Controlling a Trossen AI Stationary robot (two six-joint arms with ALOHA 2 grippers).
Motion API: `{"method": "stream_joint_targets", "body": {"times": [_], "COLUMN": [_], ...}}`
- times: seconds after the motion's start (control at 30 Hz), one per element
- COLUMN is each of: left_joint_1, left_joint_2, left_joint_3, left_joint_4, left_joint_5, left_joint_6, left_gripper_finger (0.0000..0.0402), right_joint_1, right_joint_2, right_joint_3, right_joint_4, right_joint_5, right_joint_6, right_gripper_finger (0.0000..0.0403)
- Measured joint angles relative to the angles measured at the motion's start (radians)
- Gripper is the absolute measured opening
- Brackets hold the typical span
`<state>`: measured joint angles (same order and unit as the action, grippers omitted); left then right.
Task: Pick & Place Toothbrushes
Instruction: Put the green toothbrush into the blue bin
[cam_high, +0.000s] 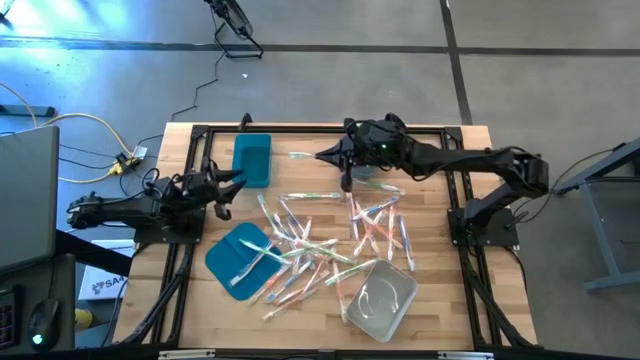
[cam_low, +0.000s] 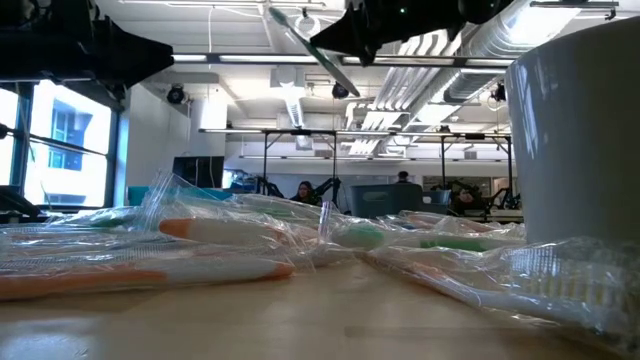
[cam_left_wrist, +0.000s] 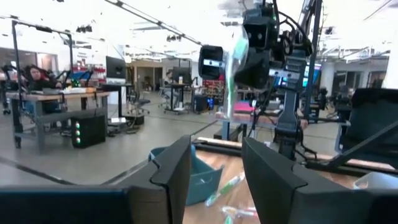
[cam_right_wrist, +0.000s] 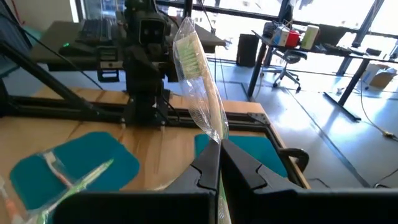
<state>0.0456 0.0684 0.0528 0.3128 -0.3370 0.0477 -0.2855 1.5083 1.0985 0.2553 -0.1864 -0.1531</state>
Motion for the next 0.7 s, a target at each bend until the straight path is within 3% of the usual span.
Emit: {"method": "stream_joint_targets", "body": {"times": [0.7], "left_joint_1": [0.000], "left_joint_2": [0.469], "left_joint_3": [0.000], "left_joint_4": [0.493], "left_joint_5": [-0.011], "left_joint_6": [-0.004], "left_gripper_finger": [0.0126], "right_joint_1": [0.000], "right_joint_2": [0.006], "right_joint_3": [0.000], "right_joint_4": [0.019], "right_joint_5": [0.000], "right_joint_6": [0.025], "right_gripper_finger": [0.0004]}}
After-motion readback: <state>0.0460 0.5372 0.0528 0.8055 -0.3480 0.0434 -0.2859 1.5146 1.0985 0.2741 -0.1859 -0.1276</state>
